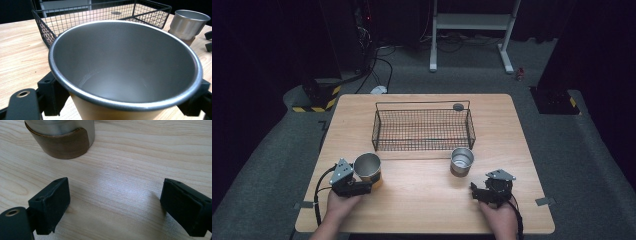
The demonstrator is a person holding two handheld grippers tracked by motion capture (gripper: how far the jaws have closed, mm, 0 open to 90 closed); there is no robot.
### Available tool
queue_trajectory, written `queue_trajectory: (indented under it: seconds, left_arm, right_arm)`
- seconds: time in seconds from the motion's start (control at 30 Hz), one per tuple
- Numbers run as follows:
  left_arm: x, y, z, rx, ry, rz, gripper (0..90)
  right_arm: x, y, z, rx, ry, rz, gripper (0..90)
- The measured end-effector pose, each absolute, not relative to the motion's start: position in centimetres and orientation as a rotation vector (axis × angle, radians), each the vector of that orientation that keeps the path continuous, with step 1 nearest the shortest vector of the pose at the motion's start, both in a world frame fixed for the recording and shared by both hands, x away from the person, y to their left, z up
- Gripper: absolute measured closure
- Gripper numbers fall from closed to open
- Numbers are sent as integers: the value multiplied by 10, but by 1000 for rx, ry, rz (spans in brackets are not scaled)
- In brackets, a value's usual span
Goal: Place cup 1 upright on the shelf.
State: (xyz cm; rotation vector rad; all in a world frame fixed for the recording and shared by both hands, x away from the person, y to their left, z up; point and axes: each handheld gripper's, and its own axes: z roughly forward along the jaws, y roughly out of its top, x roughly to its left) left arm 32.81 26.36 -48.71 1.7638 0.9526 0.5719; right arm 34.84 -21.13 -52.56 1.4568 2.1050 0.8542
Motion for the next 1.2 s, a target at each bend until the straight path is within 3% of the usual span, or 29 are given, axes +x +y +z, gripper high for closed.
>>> queue_trajectory:
  seconds: [1.2]
  left_arm:
    - [323,243,-472,1755,953,593,152]
  right_arm:
    - [347,-212,-525,1445,2118,853,87]
